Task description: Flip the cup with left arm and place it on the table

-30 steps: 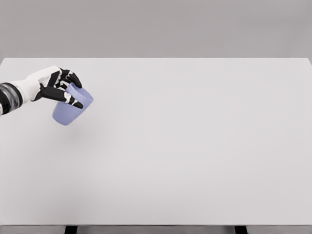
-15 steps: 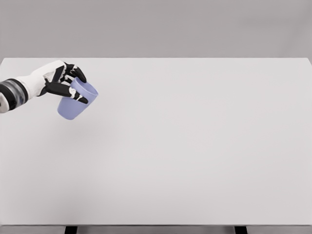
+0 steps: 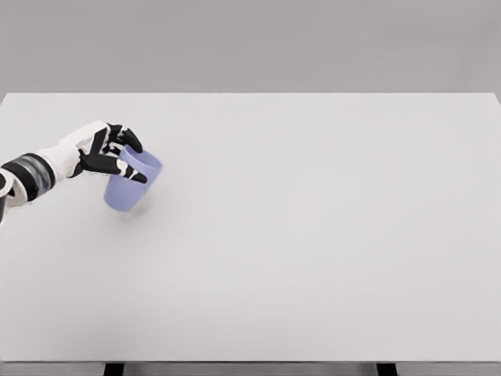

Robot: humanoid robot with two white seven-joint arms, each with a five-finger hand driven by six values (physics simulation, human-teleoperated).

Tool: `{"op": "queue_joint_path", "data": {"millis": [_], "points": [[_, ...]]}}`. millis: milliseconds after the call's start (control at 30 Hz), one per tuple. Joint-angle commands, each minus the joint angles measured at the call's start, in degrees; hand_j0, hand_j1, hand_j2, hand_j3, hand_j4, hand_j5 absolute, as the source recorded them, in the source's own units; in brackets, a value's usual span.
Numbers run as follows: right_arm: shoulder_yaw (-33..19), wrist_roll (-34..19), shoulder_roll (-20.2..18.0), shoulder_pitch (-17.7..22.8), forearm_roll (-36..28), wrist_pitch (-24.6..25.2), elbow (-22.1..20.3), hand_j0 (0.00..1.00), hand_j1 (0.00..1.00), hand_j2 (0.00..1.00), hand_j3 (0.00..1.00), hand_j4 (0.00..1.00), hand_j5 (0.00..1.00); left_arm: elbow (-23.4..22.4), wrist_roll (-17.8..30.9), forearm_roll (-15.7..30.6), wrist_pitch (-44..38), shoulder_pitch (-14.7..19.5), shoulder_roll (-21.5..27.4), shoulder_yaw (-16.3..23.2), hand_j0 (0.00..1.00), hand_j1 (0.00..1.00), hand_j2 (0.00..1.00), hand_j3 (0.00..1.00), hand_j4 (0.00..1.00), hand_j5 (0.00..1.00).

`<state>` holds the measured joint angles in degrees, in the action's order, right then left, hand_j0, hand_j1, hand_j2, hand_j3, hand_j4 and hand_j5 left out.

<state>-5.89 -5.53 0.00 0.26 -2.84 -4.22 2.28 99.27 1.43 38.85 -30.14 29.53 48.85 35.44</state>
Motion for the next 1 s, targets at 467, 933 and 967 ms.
{"op": "queue_joint_path", "data": {"millis": [467,933,967], "points": [[0.00,-0.01,0.00,0.00,0.02,0.00,0.00,1.00,1.00,1.00,1.00,1.00,1.00,-0.31,-0.12,-2.20,5.88,-1.41,-2.89,-7.14,0.26,0.26,0.26,0.26,0.26,0.26],[0.00,-0.01,0.00,0.00,-0.06,0.00,0.00,1.00,1.00,1.00,1.00,1.00,1.00,-3.47,-0.29,-2.20,18.98,-6.41,-5.43,-9.34,0.26,0.26,0.26,0.26,0.26,0.26],[0.00,-0.01,0.00,0.00,0.02,0.00,0.00,1.00,1.00,1.00,1.00,1.00,1.00,-4.00,-0.29,-2.20,19.94,-6.77,-5.44,-9.34,0.26,0.26,0.26,0.26,0.26,0.26]]}}
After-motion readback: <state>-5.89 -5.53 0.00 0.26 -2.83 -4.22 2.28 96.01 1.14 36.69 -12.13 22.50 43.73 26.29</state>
